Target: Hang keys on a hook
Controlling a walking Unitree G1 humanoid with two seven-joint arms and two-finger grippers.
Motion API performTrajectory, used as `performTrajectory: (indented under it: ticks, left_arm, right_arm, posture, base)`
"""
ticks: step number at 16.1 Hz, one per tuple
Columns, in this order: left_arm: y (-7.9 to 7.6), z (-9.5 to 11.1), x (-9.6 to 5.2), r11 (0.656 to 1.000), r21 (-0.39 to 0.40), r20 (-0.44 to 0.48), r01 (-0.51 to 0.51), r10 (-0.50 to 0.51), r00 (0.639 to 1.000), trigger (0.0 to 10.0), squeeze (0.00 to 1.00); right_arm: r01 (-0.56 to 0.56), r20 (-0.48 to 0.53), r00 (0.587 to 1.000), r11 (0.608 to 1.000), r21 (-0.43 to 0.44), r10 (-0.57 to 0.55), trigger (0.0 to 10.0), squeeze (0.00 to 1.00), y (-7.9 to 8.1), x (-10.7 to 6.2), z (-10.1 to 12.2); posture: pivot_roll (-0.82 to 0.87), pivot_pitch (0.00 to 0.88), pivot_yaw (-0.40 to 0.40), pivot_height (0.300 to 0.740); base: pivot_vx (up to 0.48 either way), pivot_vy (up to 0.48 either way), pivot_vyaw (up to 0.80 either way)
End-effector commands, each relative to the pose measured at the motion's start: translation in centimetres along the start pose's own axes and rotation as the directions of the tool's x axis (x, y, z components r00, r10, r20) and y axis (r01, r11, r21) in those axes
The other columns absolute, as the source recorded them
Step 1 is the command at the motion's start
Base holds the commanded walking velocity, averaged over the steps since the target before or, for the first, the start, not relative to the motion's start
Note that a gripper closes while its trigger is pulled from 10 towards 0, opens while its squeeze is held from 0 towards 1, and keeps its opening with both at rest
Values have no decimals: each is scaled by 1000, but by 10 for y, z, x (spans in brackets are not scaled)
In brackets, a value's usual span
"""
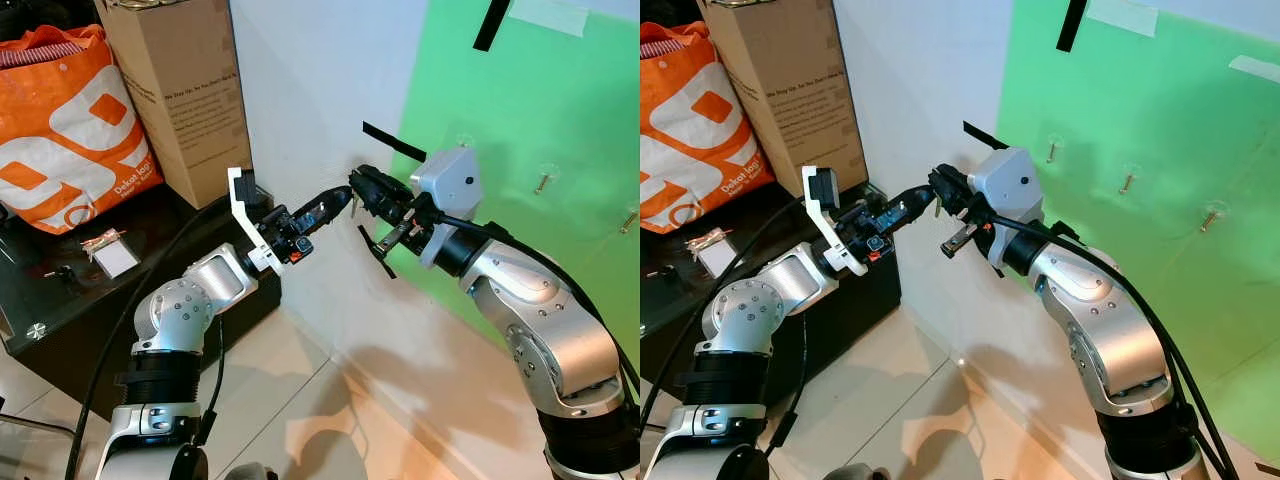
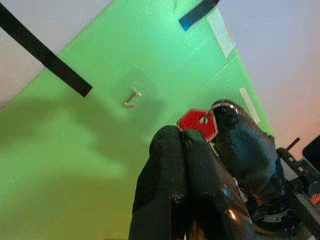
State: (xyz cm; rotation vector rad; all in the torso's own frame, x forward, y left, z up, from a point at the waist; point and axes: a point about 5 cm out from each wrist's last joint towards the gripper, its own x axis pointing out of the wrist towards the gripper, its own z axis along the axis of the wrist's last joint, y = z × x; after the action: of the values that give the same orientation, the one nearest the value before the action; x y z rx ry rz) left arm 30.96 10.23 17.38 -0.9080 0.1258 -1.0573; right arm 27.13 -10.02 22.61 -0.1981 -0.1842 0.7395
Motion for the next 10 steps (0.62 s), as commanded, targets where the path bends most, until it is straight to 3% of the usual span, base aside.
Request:
performTrajectory:
  ticks: [1, 4, 9, 10]
  left_arm:
    - [-3, 6, -1, 1000, 10, 35, 17, -17, 999, 0, 0]
    - [-3, 15, -2, 1000, -9, 101, 14, -13, 995, 0, 0]
    - [-5, 12, -1, 1000, -2, 68, 16, -16, 998, 0, 0]
    - [-1, 6, -1, 998, 52, 14, -30, 30, 999, 10000, 0]
  right_arm:
    - [-3, 40, 999, 1000, -25, 4, 10000, 0, -1, 0, 9]
    - [-1, 40, 999, 1000, -24, 2, 10000, 0, -2, 0, 10]
    - [3, 40, 999, 1000, -24, -2, 10000, 0, -2, 1, 10]
    - [4, 41, 999, 1000, -23, -3, 10000, 0, -2, 1, 10]
  posture:
    - [-74, 0, 39, 740]
    - [-72, 0, 39, 740]
    - [-73, 0, 42, 740]
    - [-72, 0, 43, 740]
  base:
    - [0, 0, 0]
    - [0, 0, 0]
    - [0, 0, 0]
    - [0, 0, 0]
